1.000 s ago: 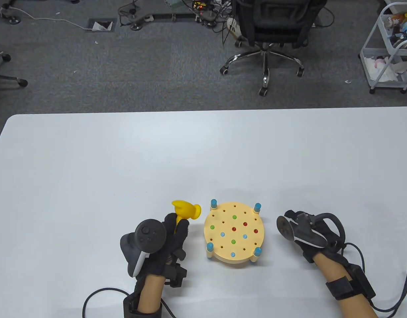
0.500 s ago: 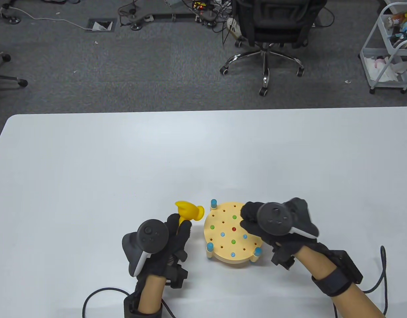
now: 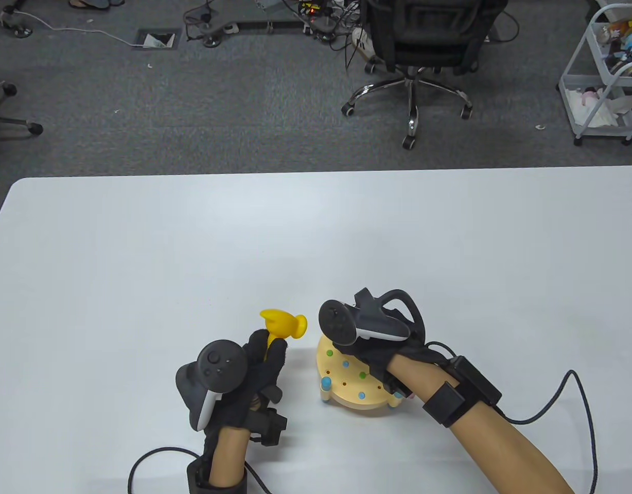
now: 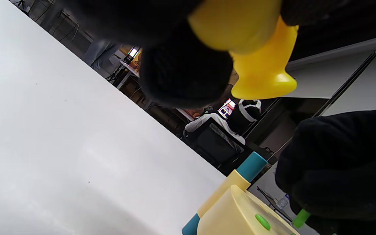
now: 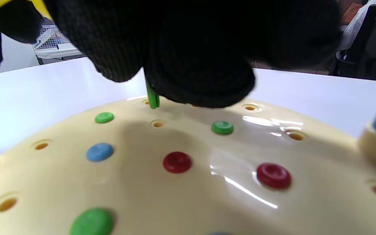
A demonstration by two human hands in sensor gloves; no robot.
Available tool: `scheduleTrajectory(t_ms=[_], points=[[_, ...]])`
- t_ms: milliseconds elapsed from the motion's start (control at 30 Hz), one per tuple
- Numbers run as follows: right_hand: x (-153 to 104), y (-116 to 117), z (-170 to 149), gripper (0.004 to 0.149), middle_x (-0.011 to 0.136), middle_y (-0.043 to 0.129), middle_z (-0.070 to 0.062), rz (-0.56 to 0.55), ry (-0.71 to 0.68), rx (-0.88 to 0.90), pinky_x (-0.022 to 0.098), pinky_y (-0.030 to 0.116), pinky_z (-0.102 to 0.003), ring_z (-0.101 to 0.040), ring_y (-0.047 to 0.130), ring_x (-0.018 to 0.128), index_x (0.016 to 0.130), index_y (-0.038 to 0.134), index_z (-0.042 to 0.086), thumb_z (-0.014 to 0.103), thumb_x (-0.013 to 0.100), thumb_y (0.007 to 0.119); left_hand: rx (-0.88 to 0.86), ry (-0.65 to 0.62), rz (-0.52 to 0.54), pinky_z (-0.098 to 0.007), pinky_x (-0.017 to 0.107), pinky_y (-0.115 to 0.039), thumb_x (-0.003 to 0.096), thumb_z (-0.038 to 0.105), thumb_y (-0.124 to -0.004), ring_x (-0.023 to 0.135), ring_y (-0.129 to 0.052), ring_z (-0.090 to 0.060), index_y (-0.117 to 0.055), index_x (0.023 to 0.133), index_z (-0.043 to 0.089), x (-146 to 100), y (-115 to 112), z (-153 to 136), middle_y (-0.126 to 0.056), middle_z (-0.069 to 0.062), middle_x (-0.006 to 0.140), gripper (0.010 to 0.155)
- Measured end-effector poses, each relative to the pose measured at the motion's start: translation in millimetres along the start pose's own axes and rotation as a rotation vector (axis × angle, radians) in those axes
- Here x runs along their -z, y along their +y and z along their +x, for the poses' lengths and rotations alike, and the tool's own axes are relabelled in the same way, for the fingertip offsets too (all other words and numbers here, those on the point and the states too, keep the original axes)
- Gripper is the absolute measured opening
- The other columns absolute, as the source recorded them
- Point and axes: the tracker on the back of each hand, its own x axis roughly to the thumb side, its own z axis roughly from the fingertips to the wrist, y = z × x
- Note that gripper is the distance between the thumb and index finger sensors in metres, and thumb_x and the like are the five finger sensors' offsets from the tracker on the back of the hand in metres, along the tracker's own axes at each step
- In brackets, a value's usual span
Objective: Hammer toy nails into tap bench
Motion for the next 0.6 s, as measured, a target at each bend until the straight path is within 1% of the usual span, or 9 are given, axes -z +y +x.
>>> scheduleTrajectory(t_ms=[67,233,367,433,600], points=[[2.3,2.1,0.1,0.033,0.059,0.096,-0.003,0.017,-0.003,-0.002,0.025,0.089,-0.027,-0.008,0.101,0.029,0.071,0.077,0.026,0.04,0.041,0.078,0.004,-0.002,-0.005,-0.034,0.007,-0.08,0.0404,0.058,-0.063,0.003,-0.092,-0.018,-0.079,0.084,0.015,0.1,-0.9,0.5,-0.104,-0.013,0.041,0.063],[4.4,2.8,1.8,0.033,0.059,0.096,-0.003,0.015,0.005,-0.001,0.025,0.089,-0.028,-0.009,0.101,0.029,0.071,0.078,0.026,0.04,0.041,0.079,0.016,-0.006,-0.013,-0.034,0.007,-0.08,0.0404,0.058,-0.063,0.003,-0.092,-0.018,-0.079,0.084,0.015,0.4,-2.5,1.2,-0.104,-0.013,0.041,0.063],[8.7,5.7,2.0,0.033,0.059,0.096,-0.003,0.058,0.021,-0.007,0.025,0.089,-0.028,-0.009,0.101,0.029,0.071,0.078,0.026,0.04,0.041,0.079,0.022,-0.006,-0.02,-0.034,0.006,-0.08,0.0404,0.058,-0.064,0.003,-0.092,-0.018,-0.079,0.084,0.015,0.3,-3.5,2.4,-0.104,-0.013,0.041,0.063],[9.5,5.6,1.6,0.033,0.06,0.097,-0.003,0.043,0.03,0.001,0.026,0.089,-0.028,-0.009,0.102,0.029,0.071,0.078,0.026,0.04,0.04,0.079,0.028,-0.007,-0.027,-0.034,0.006,-0.08,0.0405,0.058,-0.063,0.003,-0.093,-0.018,-0.079,0.084,0.015,0.5,-4.5,2.8,-0.104,-0.013,0.041,0.063],[11.4,4.3,-1.6,0.034,0.06,0.098,-0.002,0.055,0.06,0.014,0.025,0.09,-0.028,-0.008,0.104,0.031,0.069,0.08,0.027,0.04,0.038,0.082,0.036,-0.007,-0.037,-0.034,0.006,-0.08,0.0405,0.058,-0.063,0.002,-0.093,-0.018,-0.079,0.084,0.015,1.0,-6.1,3.6,-0.104,-0.013,0.041,0.063]])
